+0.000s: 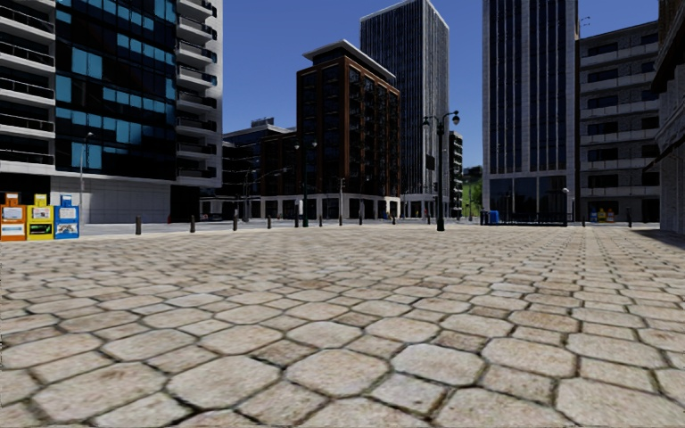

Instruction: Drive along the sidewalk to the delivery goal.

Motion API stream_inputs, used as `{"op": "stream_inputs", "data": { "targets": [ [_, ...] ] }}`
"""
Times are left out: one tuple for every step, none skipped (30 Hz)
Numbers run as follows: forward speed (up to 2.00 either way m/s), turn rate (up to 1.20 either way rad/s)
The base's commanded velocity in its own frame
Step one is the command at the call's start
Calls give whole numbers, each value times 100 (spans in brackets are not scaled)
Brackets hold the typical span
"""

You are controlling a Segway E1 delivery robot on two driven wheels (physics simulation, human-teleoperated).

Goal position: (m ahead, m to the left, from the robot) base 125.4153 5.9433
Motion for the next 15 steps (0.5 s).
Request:
{"op": "stream_inputs", "data": {
  "targets": [
    [200, 0],
    [200, 0],
    [200, 0],
    [200, 0],
    [200, 0],
    [200, 0],
    [200, 0],
    [200, 0],
    [200, 0],
    [200, 0],
    [200, 0],
    [200, 0],
    [200, 0],
    [200, 0],
    [200, 0]
  ]
}}
